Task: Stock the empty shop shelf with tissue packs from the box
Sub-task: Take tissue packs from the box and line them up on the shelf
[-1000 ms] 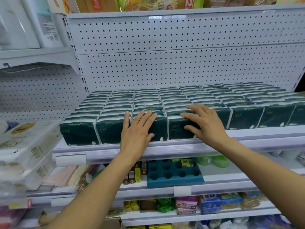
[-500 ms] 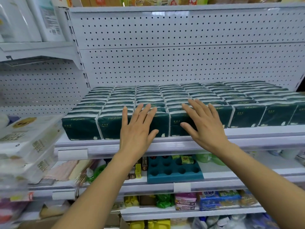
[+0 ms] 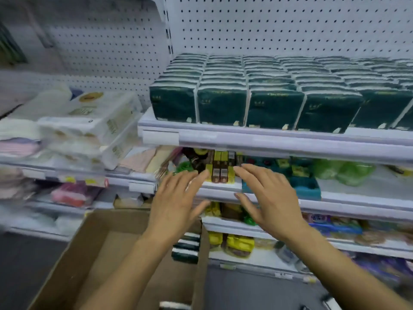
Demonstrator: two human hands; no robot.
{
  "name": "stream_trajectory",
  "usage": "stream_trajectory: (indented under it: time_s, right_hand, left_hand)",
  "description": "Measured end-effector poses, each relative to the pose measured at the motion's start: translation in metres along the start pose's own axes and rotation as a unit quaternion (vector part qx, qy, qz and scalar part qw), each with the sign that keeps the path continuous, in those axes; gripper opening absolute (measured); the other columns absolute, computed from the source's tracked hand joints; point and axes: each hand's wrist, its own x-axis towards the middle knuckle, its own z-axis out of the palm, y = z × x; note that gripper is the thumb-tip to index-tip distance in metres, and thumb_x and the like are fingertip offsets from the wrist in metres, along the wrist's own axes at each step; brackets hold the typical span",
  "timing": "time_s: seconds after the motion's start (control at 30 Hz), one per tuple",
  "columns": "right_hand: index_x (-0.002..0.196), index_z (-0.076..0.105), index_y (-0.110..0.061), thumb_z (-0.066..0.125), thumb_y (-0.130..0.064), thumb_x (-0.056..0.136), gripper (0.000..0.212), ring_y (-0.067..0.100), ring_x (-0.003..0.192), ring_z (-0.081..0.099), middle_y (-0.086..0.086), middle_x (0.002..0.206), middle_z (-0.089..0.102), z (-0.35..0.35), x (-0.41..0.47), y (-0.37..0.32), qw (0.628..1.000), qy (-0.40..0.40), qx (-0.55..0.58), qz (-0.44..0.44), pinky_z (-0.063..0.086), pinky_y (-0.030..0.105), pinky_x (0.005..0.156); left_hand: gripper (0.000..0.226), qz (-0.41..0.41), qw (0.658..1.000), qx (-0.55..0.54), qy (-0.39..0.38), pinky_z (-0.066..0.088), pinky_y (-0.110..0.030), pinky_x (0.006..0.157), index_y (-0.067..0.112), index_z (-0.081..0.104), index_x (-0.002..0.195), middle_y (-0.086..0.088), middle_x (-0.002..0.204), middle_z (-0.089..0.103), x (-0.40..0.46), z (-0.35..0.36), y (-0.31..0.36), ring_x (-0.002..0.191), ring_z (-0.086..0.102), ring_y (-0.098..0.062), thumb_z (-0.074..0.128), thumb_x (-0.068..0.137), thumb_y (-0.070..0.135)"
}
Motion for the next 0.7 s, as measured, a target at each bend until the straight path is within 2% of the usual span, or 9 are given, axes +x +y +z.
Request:
stream_trajectory:
  time_s: [0.07, 0.13, 0.23, 0.3, 0.37, 0.43, 0.5, 0.6, 0.7]
  right_hand:
    - [0.138, 0.049, -0.019, 0.044, -0.043, 0.097, 0.048, 0.026, 0.112, 0.056, 0.003, 0.132, 0.056, 0.028, -0.003, -0.019, 0.999, -0.045, 0.018, 0.002, 0.047, 0.041, 0.082]
    - [0.135, 0.051, -0.021, 0.042, -0.044, 0.095, 0.047, 0.024, 0.108, 0.057, 0.001, 0.127, 0.059, 0.055, -0.005, -0.036, 0.996, -0.089, 0.030, 0.005, 0.048, 0.039, 0.078]
    - [0.127, 0.059, -0.024, 0.048, -0.044, 0.091, 0.042, 0.022, 0.102, 0.061, -0.003, 0.117, 0.063, 0.097, -0.008, -0.054, 0.986, -0.163, 0.039, -0.004, 0.050, 0.036, 0.074]
    - [0.119, 0.064, -0.024, 0.062, -0.040, 0.084, 0.038, 0.023, 0.096, 0.064, -0.003, 0.111, 0.066, 0.127, -0.010, -0.061, 0.977, -0.207, 0.046, -0.015, 0.052, 0.036, 0.071]
    - [0.112, 0.068, -0.024, 0.071, -0.036, 0.078, 0.037, 0.025, 0.093, 0.066, -0.001, 0.106, 0.068, 0.158, -0.011, -0.066, 0.966, -0.253, 0.054, -0.019, 0.053, 0.037, 0.070]
    - [0.113, 0.067, -0.025, 0.070, -0.036, 0.079, 0.036, 0.026, 0.095, 0.065, -0.001, 0.104, 0.068, 0.189, -0.012, -0.070, 0.952, -0.302, 0.049, -0.035, 0.052, 0.038, 0.074]
    - [0.125, 0.060, -0.027, 0.060, -0.037, 0.089, 0.037, 0.027, 0.109, 0.058, 0.000, 0.116, 0.064, 0.221, -0.014, -0.074, 0.934, -0.351, 0.054, -0.046, 0.043, 0.040, 0.088]
    - [0.135, 0.049, -0.030, 0.046, -0.039, 0.096, 0.040, 0.024, 0.123, 0.045, -0.001, 0.131, 0.054, 0.266, -0.017, -0.080, 0.912, -0.404, 0.034, -0.062, 0.030, 0.038, 0.096]
    - [0.124, 0.055, -0.027, 0.047, -0.038, 0.095, 0.031, 0.024, 0.120, 0.047, 0.000, 0.125, 0.057, 0.307, -0.017, -0.087, 0.889, -0.452, -0.008, -0.076, 0.030, 0.037, 0.097]
  left_hand:
    - [0.061, -0.043, 0.998, 0.017, -0.044, 0.045, -0.048, 0.102, 0.022, 0.047, 0.142, -0.003, 0.124, 0.063, -0.030, 0.008, -0.020, 0.116, 0.057, -0.025, 0.047, 0.090, 0.054]
    - [0.065, -0.080, 0.993, 0.029, -0.076, 0.044, -0.044, 0.101, 0.021, 0.047, 0.142, -0.003, 0.119, 0.066, -0.059, 0.016, -0.039, 0.113, 0.059, -0.025, 0.044, 0.088, 0.056]
    - [0.068, -0.142, 0.980, 0.017, -0.139, 0.051, -0.036, 0.090, 0.021, 0.046, 0.144, -0.001, 0.113, 0.068, -0.098, 0.032, -0.061, 0.103, 0.064, -0.024, 0.044, 0.087, 0.057]
    - [0.071, -0.206, 0.959, -0.022, -0.193, 0.048, -0.034, 0.088, 0.025, 0.035, 0.151, -0.001, 0.119, 0.065, -0.122, 0.051, -0.072, 0.106, 0.062, -0.023, 0.053, 0.089, 0.055]
    - [0.075, -0.245, 0.941, -0.049, -0.228, 0.044, -0.035, 0.096, 0.025, 0.027, 0.153, -0.002, 0.132, 0.059, -0.145, 0.075, -0.082, 0.117, 0.057, -0.022, 0.057, 0.090, 0.053]
    - [0.074, -0.271, 0.924, -0.072, -0.261, 0.034, -0.032, 0.106, 0.025, 0.020, 0.155, 0.000, 0.145, 0.048, -0.162, 0.100, -0.089, 0.130, 0.046, -0.018, 0.053, 0.094, 0.052]
    - [0.072, -0.287, 0.909, -0.081, -0.291, 0.028, -0.028, 0.109, 0.027, 0.015, 0.155, 0.004, 0.150, 0.040, -0.175, 0.125, -0.095, 0.135, 0.040, -0.015, 0.050, 0.096, 0.050]
    - [0.070, -0.307, 0.890, -0.103, -0.321, 0.032, -0.029, 0.107, 0.030, 0.013, 0.155, 0.005, 0.150, 0.038, -0.191, 0.167, -0.099, 0.132, 0.039, -0.014, 0.050, 0.097, 0.045]
    - [0.069, -0.324, 0.878, -0.131, -0.327, 0.039, -0.031, 0.102, 0.028, 0.018, 0.154, 0.002, 0.146, 0.041, -0.207, 0.211, -0.104, 0.126, 0.044, -0.017, 0.054, 0.096, 0.038]
